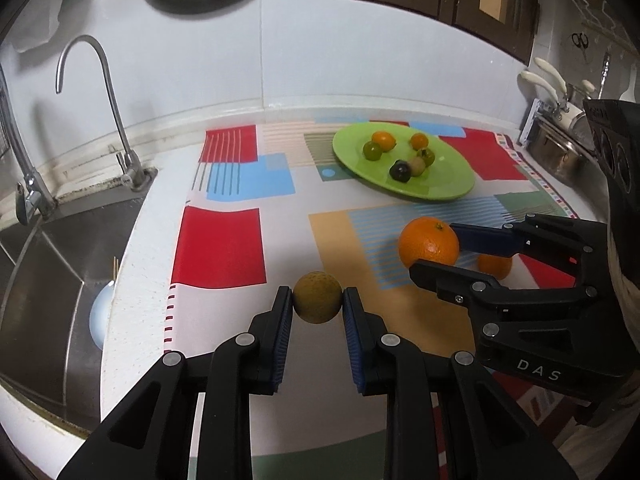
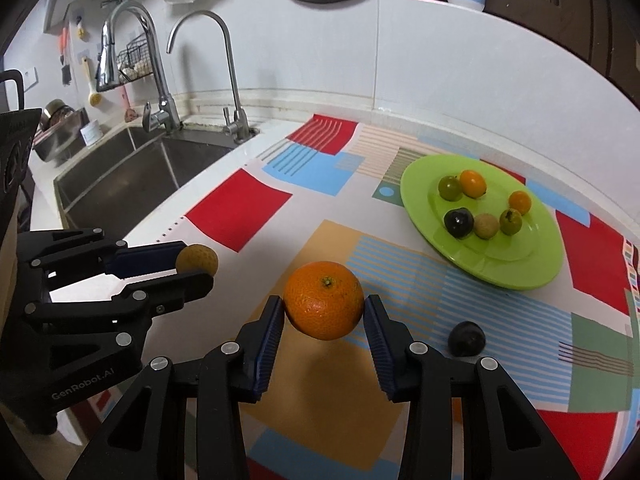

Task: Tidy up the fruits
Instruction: 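Carry the yellow-brown fruit and orange with both tools over the plate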

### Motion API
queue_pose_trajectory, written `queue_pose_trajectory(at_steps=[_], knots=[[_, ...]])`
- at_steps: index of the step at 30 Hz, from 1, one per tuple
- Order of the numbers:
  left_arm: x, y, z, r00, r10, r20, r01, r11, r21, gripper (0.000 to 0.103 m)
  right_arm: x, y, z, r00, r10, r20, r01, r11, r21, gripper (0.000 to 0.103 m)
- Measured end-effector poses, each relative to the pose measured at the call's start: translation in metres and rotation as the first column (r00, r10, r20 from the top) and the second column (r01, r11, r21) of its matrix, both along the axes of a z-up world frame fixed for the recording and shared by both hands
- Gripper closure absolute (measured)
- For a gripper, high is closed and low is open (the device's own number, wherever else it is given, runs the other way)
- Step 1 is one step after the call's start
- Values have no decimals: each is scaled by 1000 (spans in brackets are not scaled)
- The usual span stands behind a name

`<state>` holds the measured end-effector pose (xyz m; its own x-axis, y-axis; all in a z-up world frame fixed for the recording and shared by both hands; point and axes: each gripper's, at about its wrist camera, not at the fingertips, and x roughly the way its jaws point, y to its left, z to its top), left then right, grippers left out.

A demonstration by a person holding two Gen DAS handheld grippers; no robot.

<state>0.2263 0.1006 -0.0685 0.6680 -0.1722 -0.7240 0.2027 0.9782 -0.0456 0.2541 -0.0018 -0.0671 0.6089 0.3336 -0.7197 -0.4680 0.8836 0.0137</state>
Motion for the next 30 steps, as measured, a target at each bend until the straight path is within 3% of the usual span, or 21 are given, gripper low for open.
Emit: queue_pose_trajectory(at_steps=[14,30], knots=[[-13,-22,37,995,-53,86,54,998,-18,77,-27,-30,36,995,-75,70,71,996,57,61],[7,-66,82,968,-131,214,135,991,-6,77,-24,-82,70,966,-208,151,197,977,87,61]])
